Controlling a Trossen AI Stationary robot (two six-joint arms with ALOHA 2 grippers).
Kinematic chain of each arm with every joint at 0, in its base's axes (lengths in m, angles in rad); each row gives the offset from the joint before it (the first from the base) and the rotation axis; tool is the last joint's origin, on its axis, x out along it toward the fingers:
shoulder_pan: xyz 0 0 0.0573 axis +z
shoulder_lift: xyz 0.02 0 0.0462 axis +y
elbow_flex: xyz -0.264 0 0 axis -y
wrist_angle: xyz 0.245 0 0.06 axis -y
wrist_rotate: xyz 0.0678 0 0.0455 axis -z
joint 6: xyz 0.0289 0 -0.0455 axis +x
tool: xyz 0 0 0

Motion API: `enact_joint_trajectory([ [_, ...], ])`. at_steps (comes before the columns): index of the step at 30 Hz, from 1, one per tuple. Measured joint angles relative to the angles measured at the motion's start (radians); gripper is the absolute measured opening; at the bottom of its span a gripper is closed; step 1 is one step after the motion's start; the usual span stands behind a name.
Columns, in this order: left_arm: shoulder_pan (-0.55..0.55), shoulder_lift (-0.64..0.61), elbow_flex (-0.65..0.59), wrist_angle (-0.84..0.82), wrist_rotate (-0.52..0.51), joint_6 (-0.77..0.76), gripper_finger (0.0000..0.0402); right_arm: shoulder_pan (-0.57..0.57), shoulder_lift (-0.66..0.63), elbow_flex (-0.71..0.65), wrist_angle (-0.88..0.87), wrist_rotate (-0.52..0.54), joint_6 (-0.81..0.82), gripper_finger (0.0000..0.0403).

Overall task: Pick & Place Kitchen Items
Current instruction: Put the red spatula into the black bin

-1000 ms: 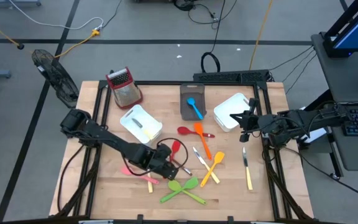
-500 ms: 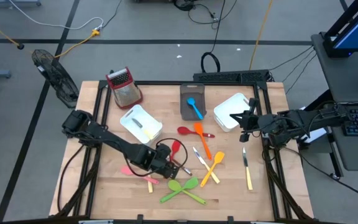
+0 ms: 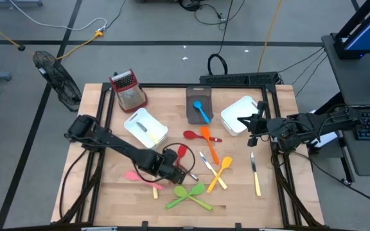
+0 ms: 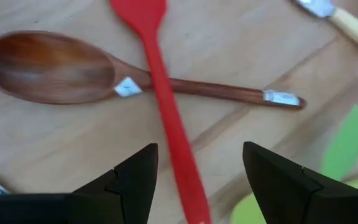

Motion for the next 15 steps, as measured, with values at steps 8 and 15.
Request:
enact_joint_trajectory([
  [8, 0.007, 0.072, 0.0, 0.05, 0.083, -0.001, 0.0239, 0.0, 0.001, 0.0, 0.014, 0.0, 0.0, 0.0004],
  [15, 0.007, 0.102, 0.001, 0.063, 0.108, -0.012, 0.0239, 0.0, 0.001, 0.0, 0.016, 0.0, -0.001, 0.0004],
])
